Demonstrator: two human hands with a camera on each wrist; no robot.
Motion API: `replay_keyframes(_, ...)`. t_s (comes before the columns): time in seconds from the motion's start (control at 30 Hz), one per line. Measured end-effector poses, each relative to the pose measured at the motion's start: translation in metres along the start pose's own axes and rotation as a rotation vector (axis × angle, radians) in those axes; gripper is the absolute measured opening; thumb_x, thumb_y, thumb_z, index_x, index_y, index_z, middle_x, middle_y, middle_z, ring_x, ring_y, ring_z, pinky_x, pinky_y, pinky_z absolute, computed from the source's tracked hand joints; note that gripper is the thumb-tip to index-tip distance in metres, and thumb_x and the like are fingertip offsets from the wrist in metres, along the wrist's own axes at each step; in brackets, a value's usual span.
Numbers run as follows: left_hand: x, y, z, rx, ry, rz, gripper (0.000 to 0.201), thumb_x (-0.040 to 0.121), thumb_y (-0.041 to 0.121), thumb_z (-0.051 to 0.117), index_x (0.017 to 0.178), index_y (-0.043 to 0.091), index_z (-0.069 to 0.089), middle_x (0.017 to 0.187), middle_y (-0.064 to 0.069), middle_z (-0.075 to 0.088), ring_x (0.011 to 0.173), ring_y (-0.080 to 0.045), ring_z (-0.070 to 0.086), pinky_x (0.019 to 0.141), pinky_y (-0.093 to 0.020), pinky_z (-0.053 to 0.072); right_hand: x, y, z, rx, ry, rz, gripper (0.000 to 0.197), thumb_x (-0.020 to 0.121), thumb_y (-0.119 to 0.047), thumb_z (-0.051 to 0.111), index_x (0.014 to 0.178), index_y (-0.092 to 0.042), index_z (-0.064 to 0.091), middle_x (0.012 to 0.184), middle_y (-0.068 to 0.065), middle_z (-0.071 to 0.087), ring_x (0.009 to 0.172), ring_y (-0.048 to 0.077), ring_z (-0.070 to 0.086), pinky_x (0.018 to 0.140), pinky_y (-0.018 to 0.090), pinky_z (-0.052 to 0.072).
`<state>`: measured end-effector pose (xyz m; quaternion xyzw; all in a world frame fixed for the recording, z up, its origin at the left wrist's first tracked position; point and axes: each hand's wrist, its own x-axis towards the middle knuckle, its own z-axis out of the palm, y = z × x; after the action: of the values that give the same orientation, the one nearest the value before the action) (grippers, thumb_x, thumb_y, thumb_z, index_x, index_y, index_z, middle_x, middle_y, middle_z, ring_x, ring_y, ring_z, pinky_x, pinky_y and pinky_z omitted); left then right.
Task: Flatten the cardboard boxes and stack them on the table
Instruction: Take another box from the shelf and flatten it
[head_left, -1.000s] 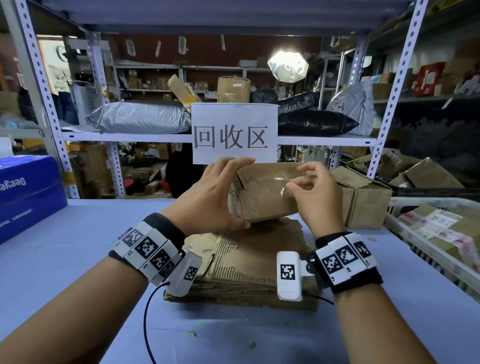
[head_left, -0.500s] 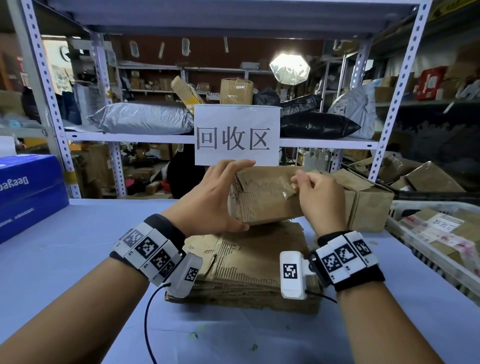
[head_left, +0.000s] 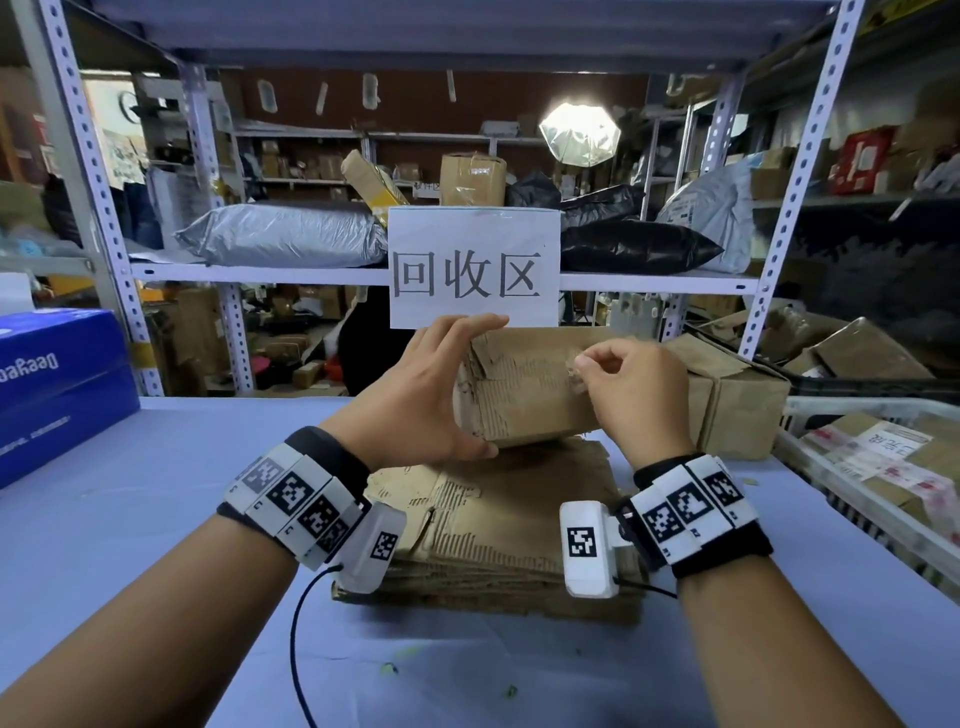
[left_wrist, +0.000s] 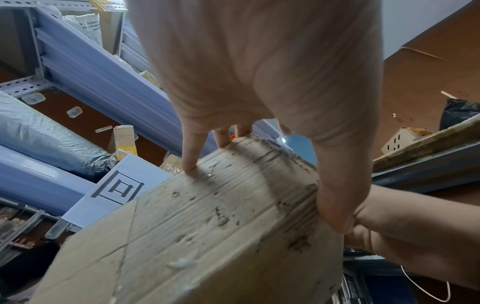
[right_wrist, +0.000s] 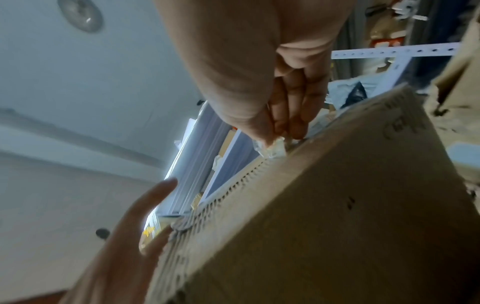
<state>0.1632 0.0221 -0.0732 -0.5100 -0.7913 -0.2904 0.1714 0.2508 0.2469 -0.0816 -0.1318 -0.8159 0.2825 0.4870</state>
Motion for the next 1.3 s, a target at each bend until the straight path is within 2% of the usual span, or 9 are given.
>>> replay_keyframes(0.3, -0.002, -0.012, -0.003, -0.058, 0.003, -0.019, 0.118, 0.061, 0.035, 0.096, 0.149, 0.048, 0.019, 0.148, 0.014, 0.032, 0.140, -0.006, 0.030, 0.115, -0.030, 0.028, 0.009, 0.018, -0.003, 0.771, -0.119, 0.413, 0.040, 0.086, 0.011, 0.067, 0.097, -0.021, 0.047, 0.106, 0.009, 0.059, 0.087, 0.026, 0.069, 0.073, 0.029, 0.061)
replay_keyframes(0.4, -0.001, -0.015, -0.001, -0.062, -0.003, -0.012, 0.118, 0.060, 0.034, 0.096, 0.148, 0.050, 0.019, 0.148, 0.016, 0.031, 0.140, -0.002, 0.029, 0.113, -0.024, 0.025, 0.012, 0.021, -0.006, 0.615, -0.160, 0.338, 0.027, 0.087, 0.010, 0.067, 0.088, -0.016, 0.060, 0.111, 0.010, 0.057, 0.092, 0.033, 0.071, 0.068, 0.027, 0.061)
replay_keyframes(0.53, 0.003, -0.017, -0.002, -0.093, -0.005, -0.028, 0.118, 0.060, 0.034, 0.097, 0.148, 0.051, 0.020, 0.147, 0.021, 0.031, 0.138, 0.001, 0.029, 0.110, -0.021, 0.025, 0.013, 0.024, -0.012, 0.128, -0.196, 0.066, 0.010, 0.092, -0.017, 0.068, 0.090, -0.023, 0.076, 0.089, -0.009, 0.073, 0.081, 0.015, 0.071, 0.076, 0.033, 0.057)
replay_keyframes(0.7, 0.007, -0.020, -0.005, -0.138, -0.029, -0.066, 0.117, 0.062, 0.032, 0.097, 0.149, 0.050, 0.021, 0.149, 0.022, 0.030, 0.140, -0.001, 0.029, 0.112, -0.027, 0.027, 0.009, 0.018, -0.017, -0.086, -0.284, -0.111, 0.031, 0.088, -0.051, 0.066, 0.103, -0.026, 0.074, 0.096, -0.012, 0.063, 0.098, 0.013, 0.060, 0.085, 0.034, 0.048)
replay_keyframes(0.8, 0.008, -0.018, -0.006, -0.141, -0.039, -0.071, 0.117, 0.062, 0.032, 0.097, 0.148, 0.053, 0.021, 0.149, 0.021, 0.030, 0.141, -0.002, 0.029, 0.113, -0.030, 0.027, 0.010, 0.017, -0.015, -0.232, -0.280, -0.151, 0.031, 0.079, -0.048, 0.078, 0.101, -0.027, 0.070, 0.096, -0.011, 0.059, 0.095, 0.014, 0.059, 0.086, 0.036, 0.048)
replay_keyframes(1.0, 0.008, -0.019, -0.005, -0.134, -0.037, -0.064, 0.116, 0.061, 0.032, 0.096, 0.147, 0.053, 0.021, 0.146, 0.024, 0.030, 0.138, 0.001, 0.029, 0.110, -0.025, 0.025, 0.010, 0.018, -0.011, -0.006, -0.161, -0.044, 0.005, 0.084, -0.026, 0.077, 0.089, -0.026, 0.075, 0.078, -0.007, 0.070, 0.071, 0.017, 0.066, 0.069, 0.043, 0.058)
replay_keyframes(1.1, 0.006, -0.021, -0.004, -0.133, -0.042, -0.064, 0.117, 0.061, 0.030, 0.096, 0.148, 0.052, 0.021, 0.144, 0.027, 0.030, 0.137, 0.002, 0.030, 0.109, -0.022, 0.024, 0.011, 0.025, -0.010, 0.131, -0.137, 0.094, 0.020, 0.088, -0.025, 0.074, 0.104, -0.024, 0.060, 0.071, -0.006, 0.069, 0.049, 0.011, 0.063, 0.052, 0.025, 0.053)
replay_keyframes(1.2, 0.004, -0.023, -0.004, -0.144, -0.045, -0.057, 0.117, 0.061, 0.031, 0.096, 0.147, 0.054, 0.021, 0.143, 0.028, 0.030, 0.136, 0.008, 0.029, 0.106, -0.016, 0.023, 0.013, 0.032, -0.011, 0.231, -0.122, 0.178, 0.008, 0.095, -0.019, 0.063, 0.088, -0.020, 0.061, 0.073, -0.005, 0.072, 0.036, 0.001, 0.052, 0.039, 0.014, 0.039)
replay_keyframes(1.3, 0.003, -0.023, -0.002, -0.118, -0.050, -0.038, 0.118, 0.060, 0.031, 0.097, 0.147, 0.053, 0.021, 0.141, 0.026, 0.031, 0.133, 0.018, 0.024, 0.100, -0.007, 0.025, 0.012, 0.033, -0.009, 0.177, -0.138, 0.203, 0.031, 0.103, -0.025, 0.048, 0.076, -0.021, 0.063, 0.075, -0.001, 0.074, 0.038, -0.001, 0.051, 0.042, 0.016, 0.040)
